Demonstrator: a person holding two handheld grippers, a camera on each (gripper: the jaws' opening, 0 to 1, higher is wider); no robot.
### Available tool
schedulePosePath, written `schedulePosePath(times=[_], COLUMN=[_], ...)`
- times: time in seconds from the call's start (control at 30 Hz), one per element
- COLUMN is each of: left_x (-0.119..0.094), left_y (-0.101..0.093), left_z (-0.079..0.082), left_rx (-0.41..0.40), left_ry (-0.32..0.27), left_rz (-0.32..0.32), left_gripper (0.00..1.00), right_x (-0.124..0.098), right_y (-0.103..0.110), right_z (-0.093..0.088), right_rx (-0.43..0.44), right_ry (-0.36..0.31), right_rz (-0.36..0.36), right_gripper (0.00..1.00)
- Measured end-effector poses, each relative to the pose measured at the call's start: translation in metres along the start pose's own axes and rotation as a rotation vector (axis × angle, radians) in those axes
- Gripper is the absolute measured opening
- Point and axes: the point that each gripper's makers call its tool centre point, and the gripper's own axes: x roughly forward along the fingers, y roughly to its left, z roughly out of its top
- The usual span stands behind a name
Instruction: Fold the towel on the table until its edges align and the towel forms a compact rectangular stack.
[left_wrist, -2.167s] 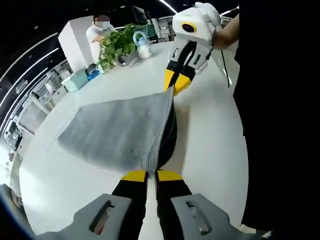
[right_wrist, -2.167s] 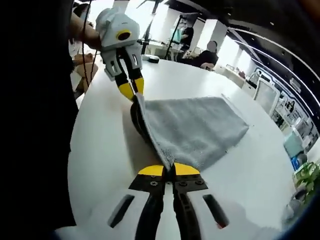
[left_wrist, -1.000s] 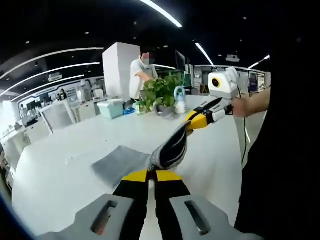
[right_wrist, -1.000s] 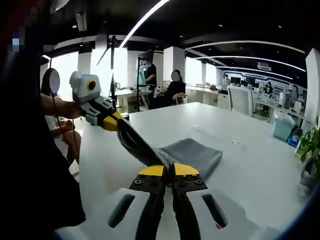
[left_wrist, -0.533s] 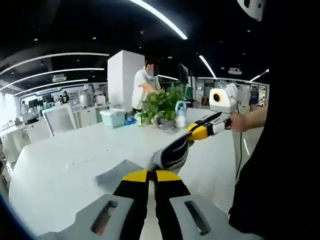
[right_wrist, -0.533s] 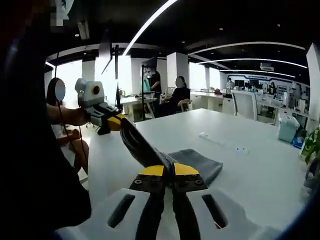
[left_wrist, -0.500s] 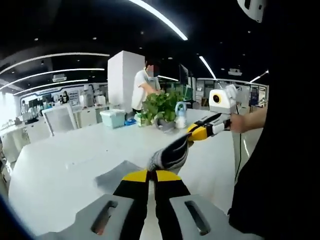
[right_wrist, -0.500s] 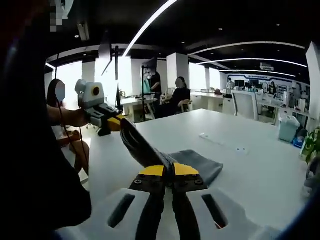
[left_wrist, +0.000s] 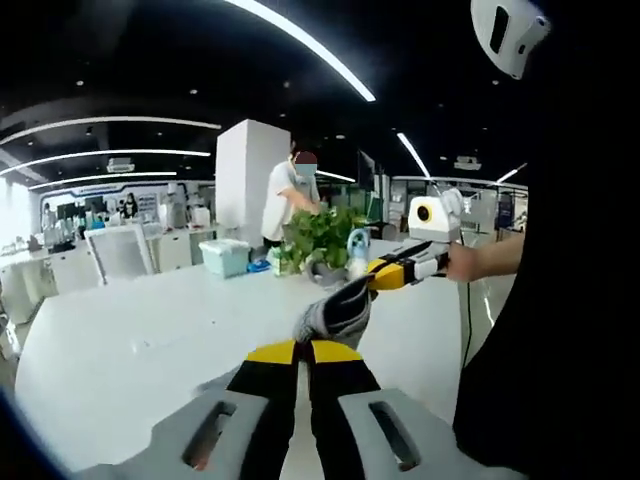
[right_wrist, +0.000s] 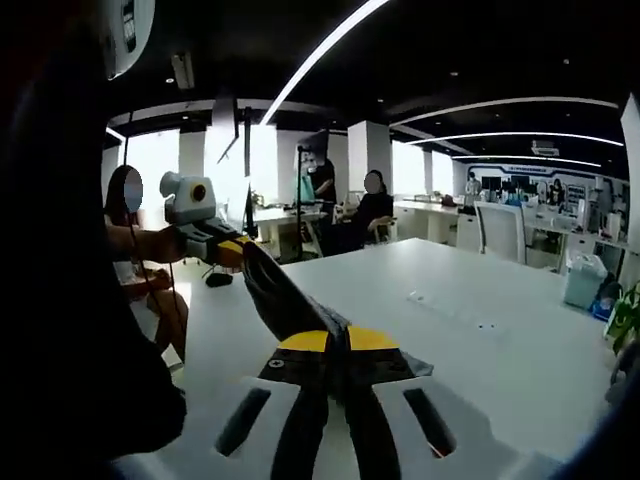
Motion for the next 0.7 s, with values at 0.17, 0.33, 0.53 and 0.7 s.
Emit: schedulePosePath(times=[0.17,0.33,0.53,0.7], left_x=[-0.002,-0.006,-0.005,-0.004], left_y=[-0.001,-0.004,-0.007,-0.007], left_z=[0.013,0.023,0.021,0.009], left_rx=[-0.019,-0.05,-0.066,-0.093], left_ry=[-0.042,-0.084,-0.088,-0.066], left_rz=[-0.004,-0.014,-0.022,-0.028], left_gripper=[0.03,0.03,0.03,0.03], right_x=[-0.004,-0.007,-0.008,-0.006], right_y=[0.003,0.006,0.007,0.008], right_z=[0.011,0.02,0.017,0.006], right_rx=[0.007,0.026,0.05,0.084], right_ry=[-0.027,-0.057,-0.059,-0.035], right_rz=[0.008,0.024,0.033,0.051], right_gripper=[0.01,0.01,0.01,0.01])
